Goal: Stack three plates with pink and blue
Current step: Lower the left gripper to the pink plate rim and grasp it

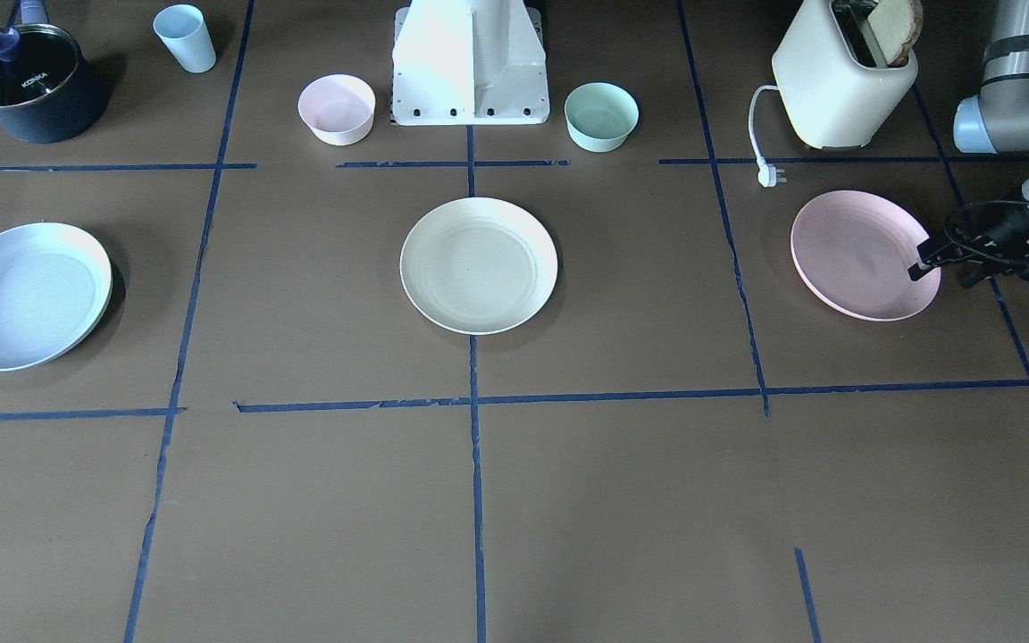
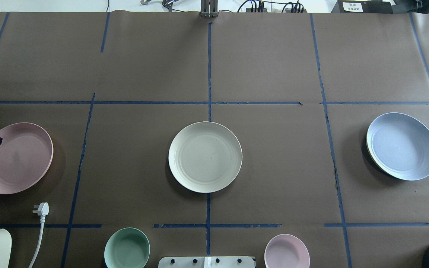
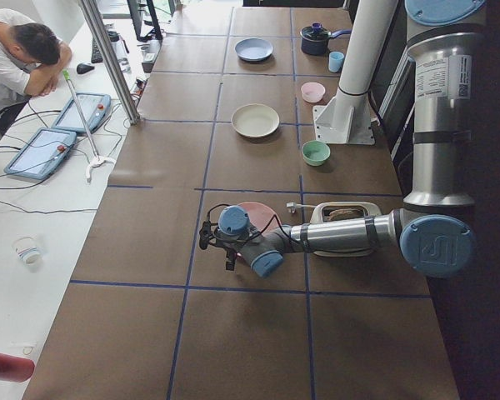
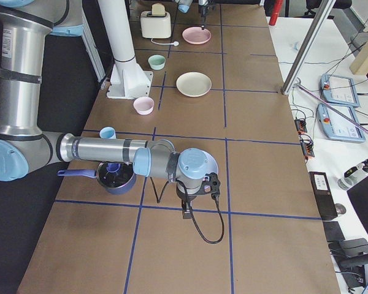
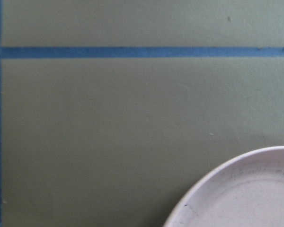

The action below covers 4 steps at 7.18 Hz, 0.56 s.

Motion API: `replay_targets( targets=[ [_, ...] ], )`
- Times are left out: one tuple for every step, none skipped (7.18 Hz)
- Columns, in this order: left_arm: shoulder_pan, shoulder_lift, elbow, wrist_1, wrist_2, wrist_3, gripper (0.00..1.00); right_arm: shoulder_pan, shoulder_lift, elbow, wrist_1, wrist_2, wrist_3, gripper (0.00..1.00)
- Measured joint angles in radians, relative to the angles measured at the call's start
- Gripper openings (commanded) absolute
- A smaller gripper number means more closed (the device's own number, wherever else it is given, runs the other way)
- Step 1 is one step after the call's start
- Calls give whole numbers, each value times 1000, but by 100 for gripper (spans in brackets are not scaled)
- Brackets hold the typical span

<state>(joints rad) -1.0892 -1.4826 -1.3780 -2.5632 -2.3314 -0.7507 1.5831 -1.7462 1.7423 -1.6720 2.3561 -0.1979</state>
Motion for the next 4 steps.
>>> replay_targets(
  targets=[
    [4,21,0,-34,0,-7,41,0,0,0,0,1,0,100],
    [5,38,1,-58,-11,-11,30,0,0,0,0,0,0,100],
    [6,49,1,-68,-29,-13,30,0,0,0,0,0,0,100],
    [6,53,1,-72,-39,-15,31,0,0,0,0,0,0,100]
  ],
)
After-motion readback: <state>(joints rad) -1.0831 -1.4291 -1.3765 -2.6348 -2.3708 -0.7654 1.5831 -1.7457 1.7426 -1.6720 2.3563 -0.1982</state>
